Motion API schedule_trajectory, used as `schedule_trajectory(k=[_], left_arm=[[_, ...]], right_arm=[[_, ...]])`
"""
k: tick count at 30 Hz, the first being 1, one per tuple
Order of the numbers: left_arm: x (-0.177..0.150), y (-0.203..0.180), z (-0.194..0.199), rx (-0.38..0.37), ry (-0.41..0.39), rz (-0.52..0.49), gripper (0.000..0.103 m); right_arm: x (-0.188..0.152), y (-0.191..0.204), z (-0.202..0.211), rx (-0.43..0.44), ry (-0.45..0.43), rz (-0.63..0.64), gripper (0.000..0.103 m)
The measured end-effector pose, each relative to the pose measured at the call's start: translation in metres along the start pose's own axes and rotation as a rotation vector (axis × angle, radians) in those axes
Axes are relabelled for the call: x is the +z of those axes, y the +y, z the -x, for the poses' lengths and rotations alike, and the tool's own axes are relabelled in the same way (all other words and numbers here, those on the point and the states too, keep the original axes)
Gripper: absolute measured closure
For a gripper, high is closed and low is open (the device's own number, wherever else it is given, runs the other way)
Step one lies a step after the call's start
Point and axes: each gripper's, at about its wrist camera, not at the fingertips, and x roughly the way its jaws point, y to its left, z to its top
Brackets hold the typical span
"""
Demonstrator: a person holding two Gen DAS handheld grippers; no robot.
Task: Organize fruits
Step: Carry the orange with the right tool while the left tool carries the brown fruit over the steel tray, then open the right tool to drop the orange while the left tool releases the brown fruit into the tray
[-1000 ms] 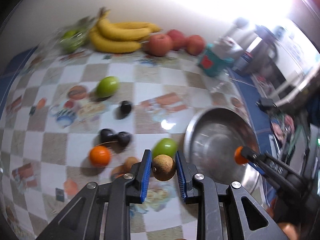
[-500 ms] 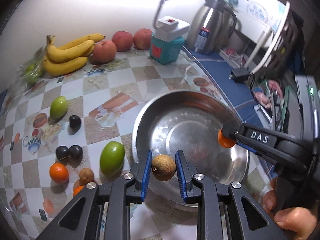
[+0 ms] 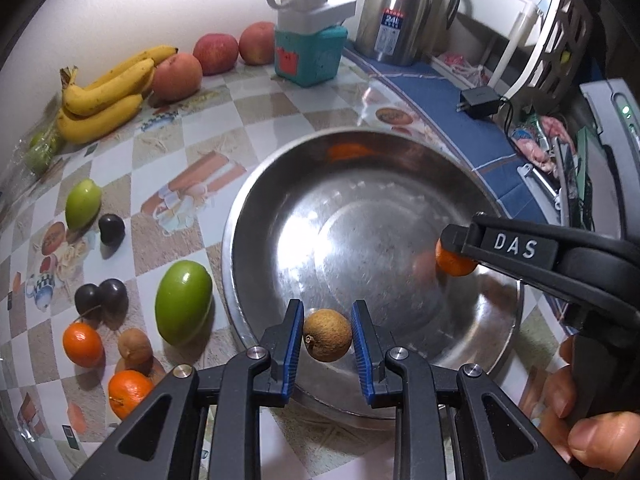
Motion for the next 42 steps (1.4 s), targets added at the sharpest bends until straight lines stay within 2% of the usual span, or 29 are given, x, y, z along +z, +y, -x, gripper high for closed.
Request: schedule_trajectory(k=[7, 18, 31, 34, 38, 40, 42], left_arm=[[-0.001, 0.001, -0.012, 0.001, 0.018, 0.003, 0.077], [0.006, 0.009, -0.024, 0.031, -0.019, 0.043, 0.077], [0.007, 0.013, -0.029, 0.042, -0.028, 0.055, 0.076], [0.008, 0.013, -0.028, 0.035, -0.027, 0.060, 0.073], [0.009, 0.010, -0.024, 0.014, -0.033, 0.055, 0.059], [0.011, 0.008, -0.020, 0.020, -0.045, 0.047, 0.055], [0.013, 0.008, -0.015, 0.019, -0.057, 0.051, 0.054]], right_arm=[[0.000, -0.002, -0.002, -0.019, -0.002, -0.004, 0.066], [0.016, 0.005, -0.011, -0.009, -0.087, 0.025, 0.067], [0.019, 0.011, -0.019, -0.010, -0.095, 0.052, 0.066], [0.019, 0.012, -0.020, -0.011, -0.093, 0.052, 0.066], [0.020, 0.013, -0.019, -0.008, -0.089, 0.058, 0.064], [0.020, 0.013, -0.019, -0.007, -0.083, 0.057, 0.054], [0.021, 0.013, -0.017, -0.008, -0.088, 0.060, 0.054]])
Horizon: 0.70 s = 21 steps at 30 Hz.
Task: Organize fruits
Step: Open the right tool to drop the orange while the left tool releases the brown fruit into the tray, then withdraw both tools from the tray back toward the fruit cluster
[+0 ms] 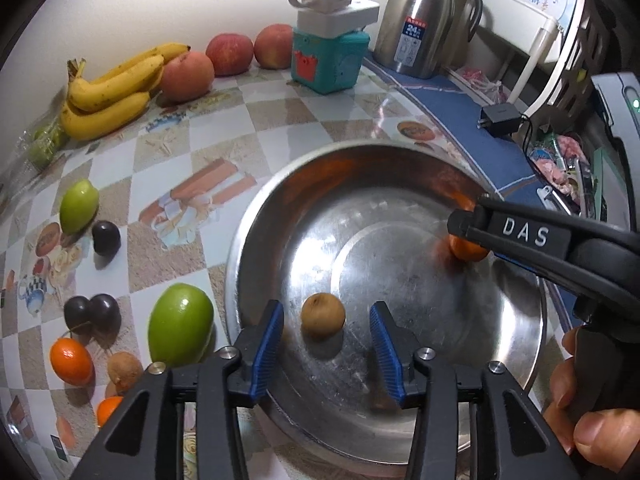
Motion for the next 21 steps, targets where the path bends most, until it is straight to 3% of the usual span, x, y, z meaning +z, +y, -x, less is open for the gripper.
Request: schedule_trajectory(k=[8, 14, 17, 21], left_arm=[[0.012, 0.012, 0.025, -0.024, -0.049, 0.063, 0.050], [0.019, 0.029, 0.042, 0.006, -0.048, 0.130, 0.044], [0.019, 0.039, 0.042, 0.035, -0.003, 0.173, 0.027], [0.012, 0.056, 0.035, 0.077, 0.076, 0.237, 0.026]], right_arm=[[0.005, 0.000, 0.024, 0.006, -0.052, -0.008, 0.054], [0.002, 0.004, 0.031, 0.001, -0.039, 0.004, 0.054], [-0.002, 0.004, 0.028, -0.007, -0.002, -0.006, 0.054], [-0.009, 0.008, 0.027, -0.026, 0.022, 0.011, 0.054]])
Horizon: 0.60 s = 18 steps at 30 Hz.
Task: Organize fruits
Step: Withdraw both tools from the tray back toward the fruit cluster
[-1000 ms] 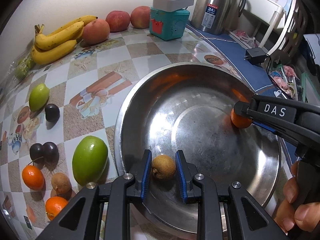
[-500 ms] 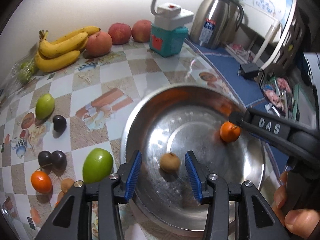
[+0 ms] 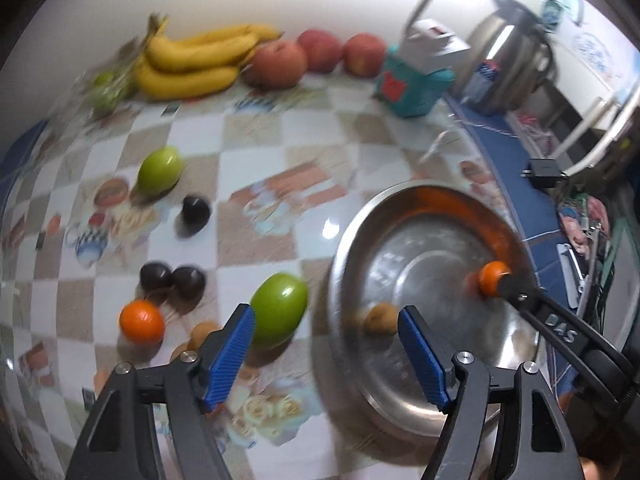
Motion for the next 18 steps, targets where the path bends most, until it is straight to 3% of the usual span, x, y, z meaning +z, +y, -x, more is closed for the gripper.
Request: schedule_trajectory(k=[5, 7, 9, 12, 14, 15, 18], left_arm=[[-0.004, 0.017, 0.001, 0.034, 0.032, 0.052, 0.023], [-0.005, 0.021, 0.004, 0.035, 0.035, 0.070, 0.022], [-0.005, 0.025, 0.005, 0.039, 0.039, 0.088, 0.012], [-0.006, 0.029, 0.004, 0.049, 0.050, 0.111, 0.007], [-0.005, 0.031, 0.003, 0.053, 0.056, 0.119, 0.002], [-0.005, 0.032, 0.002, 0.056, 0.056, 0.124, 0.000], [-0.006, 0.034, 0.002, 0.071, 0.054, 0.126, 0.000]], right_arm=[[-0.006, 0.013, 0.002, -0.007, -0.001, 0.052, 0.054], [-0.008, 0.019, 0.000, -0.011, 0.009, 0.077, 0.049], [-0.010, 0.023, -0.003, -0.017, 0.022, 0.095, 0.048], [-0.013, 0.027, -0.006, -0.029, 0.034, 0.115, 0.048], [-0.013, 0.028, -0.007, -0.043, 0.035, 0.122, 0.039], [-0.013, 0.029, -0.007, -0.050, 0.033, 0.125, 0.029], [-0.014, 0.031, -0.009, -0.054, 0.031, 0.140, 0.025]])
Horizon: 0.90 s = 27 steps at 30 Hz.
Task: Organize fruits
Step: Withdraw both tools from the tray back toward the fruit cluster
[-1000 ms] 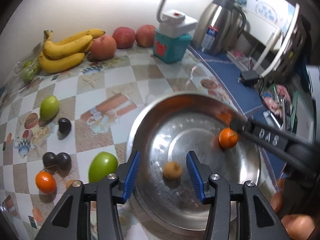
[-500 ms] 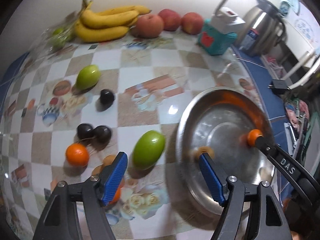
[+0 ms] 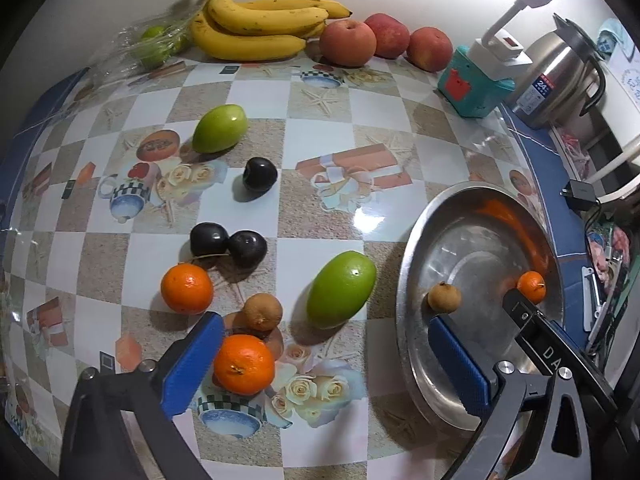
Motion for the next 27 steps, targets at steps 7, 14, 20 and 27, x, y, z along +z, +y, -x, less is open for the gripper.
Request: schedule_trajectory(k=[7, 14, 20, 27], left_arm=[[0.000, 0.005, -0.001, 0.016, 0.003, 0.023, 0.000], [0.001, 0.010, -0.001, 0.019, 0.002, 0.044, 0.000], [0.002, 0.014, 0.002, 0.021, -0.033, 0.047, 0.000], [0.004, 0.019, 0.007, 0.012, -0.049, 0.056, 0.000]], right_arm=[[-0.002, 0.005, -0.004, 0.009, 0.007, 0.020, 0.022], [-0.002, 0.006, -0.003, 0.023, -0.003, 0.024, 0.006], [-0.002, 0.007, -0.002, 0.002, -0.017, 0.039, 0.000], [-0.003, 0.008, 0.001, 0.020, -0.036, 0.048, 0.000]])
